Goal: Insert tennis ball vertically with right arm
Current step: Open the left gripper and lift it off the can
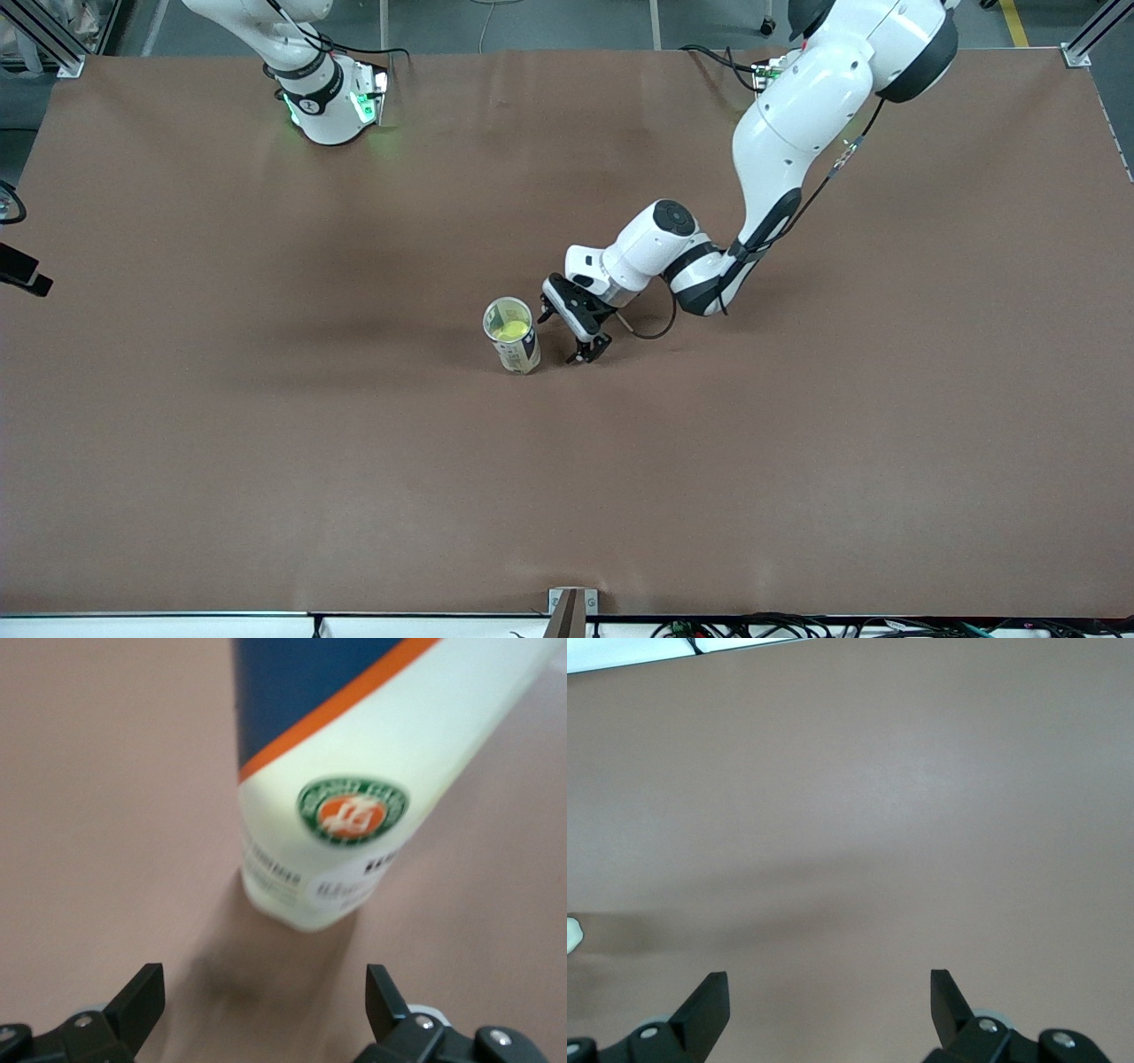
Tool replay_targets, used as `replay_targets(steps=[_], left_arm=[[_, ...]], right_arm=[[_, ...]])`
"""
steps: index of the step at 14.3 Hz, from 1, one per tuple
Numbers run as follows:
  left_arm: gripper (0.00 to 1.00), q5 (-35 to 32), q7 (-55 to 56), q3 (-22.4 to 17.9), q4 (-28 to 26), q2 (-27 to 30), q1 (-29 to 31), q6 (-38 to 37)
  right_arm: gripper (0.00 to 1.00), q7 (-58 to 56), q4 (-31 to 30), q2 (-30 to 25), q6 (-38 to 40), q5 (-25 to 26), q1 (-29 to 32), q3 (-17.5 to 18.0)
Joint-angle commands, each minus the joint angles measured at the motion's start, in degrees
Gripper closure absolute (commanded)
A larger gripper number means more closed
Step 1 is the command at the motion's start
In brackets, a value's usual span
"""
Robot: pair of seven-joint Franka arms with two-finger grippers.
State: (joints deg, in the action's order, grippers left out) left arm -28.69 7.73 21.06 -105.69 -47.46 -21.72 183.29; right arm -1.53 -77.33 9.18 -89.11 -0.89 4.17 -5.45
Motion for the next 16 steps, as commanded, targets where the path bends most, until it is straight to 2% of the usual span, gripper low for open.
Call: replay_targets(steps=[1, 4, 7, 9, 11, 14, 16], left_arm=[[0.0, -0.58, 0.0, -0.14, -4.96, 8.85, 1.33, -10.71], [0.0, 0.39, 2.02, 0.12, -4.0, 15.72, 1.33, -29.96], [0.0, 0.48, 2.46, 0.38, -3.73, 18.97, 5.71, -34.74], [0.0, 3.18, 3.6, 0.38, -3.04, 22.39, 7.39, -40.17], [0.0, 6.71, 3.78, 0.21, 2.39, 24.34, 8.27, -51.31], [0.0, 8.39, 3.96, -0.05, 14.95, 23.91, 10.9, -69.5], [0.0, 8.39, 3.96, -0.49, 20.76, 24.43, 13.09, -77.79]], right_arm=[[0.0, -0.41, -6.23, -5.03, -1.32, 0.62, 0.75, 1.67], [0.0, -0.41, -11.26, -8.38, -4.4, 0.62, 0.14, 1.75], [0.0, -0.49, -13.19, -10.13, -4.66, 0.71, 0.04, 1.75], [0.0, -0.49, -16.44, -11.98, -8.16, 0.71, 0.04, 1.75], [0.0, -0.49, -17.95, -12.78, -8.89, 0.71, 0.13, 1.75], [0.0, -0.49, -16.98, -12.34, -8.62, 0.71, 0.13, 1.75], [0.0, -0.41, -16.72, -12.34, -8.8, 0.71, 0.22, 1.67]])
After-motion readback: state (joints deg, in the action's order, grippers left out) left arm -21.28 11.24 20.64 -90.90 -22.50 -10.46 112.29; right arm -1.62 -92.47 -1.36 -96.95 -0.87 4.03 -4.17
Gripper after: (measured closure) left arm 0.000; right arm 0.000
